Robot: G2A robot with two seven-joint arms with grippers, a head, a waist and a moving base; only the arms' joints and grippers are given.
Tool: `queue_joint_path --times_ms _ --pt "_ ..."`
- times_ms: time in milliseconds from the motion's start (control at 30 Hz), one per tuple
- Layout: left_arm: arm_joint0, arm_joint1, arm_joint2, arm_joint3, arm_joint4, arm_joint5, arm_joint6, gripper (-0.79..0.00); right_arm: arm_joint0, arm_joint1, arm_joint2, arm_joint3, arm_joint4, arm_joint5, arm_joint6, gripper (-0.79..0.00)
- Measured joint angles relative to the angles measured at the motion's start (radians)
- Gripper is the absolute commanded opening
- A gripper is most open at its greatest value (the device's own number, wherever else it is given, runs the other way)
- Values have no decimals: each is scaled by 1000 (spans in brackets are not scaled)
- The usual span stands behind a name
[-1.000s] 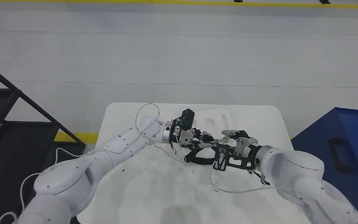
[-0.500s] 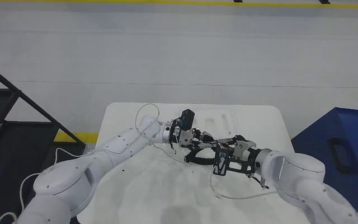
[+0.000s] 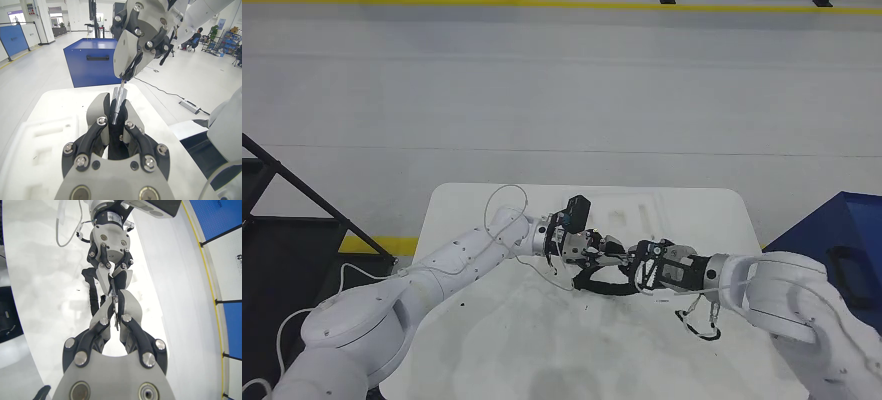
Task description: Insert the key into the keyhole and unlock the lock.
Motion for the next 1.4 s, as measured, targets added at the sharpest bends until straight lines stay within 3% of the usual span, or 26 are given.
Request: queue_joint_path --times_ms 433,467,500,533,867,1233,1300,1333,1400 --pt "-6 4 0 -13 12 0 0 -785 94 -8 -32 89 367 145 163 -785" --pt "-6 5 0 -13 12 0 0 -785 101 -9 -36 92 381 151 172 -696" --pt "-7 5 0 -12 13 0 0 -785 109 -10 -40 95 396 157 181 -428" --pt "-7 5 0 -11 13 0 0 -785 115 -10 -43 99 405 160 186 0" --pt "9 3 0 49 68 0 -17 -785 103 -1 15 134 483 109 136 0" --pt "91 -38 0 94 7 0 -234 -779 22 27 179 194 611 31 88 0" --pt "103 -49 0 94 -18 0 -281 -182 13 30 197 204 615 23 87 0" --pt "108 -53 0 95 -28 0 -299 0 11 31 202 209 613 21 87 0" --pt "117 -59 0 97 -46 0 -355 0 11 33 205 226 604 16 81 0"
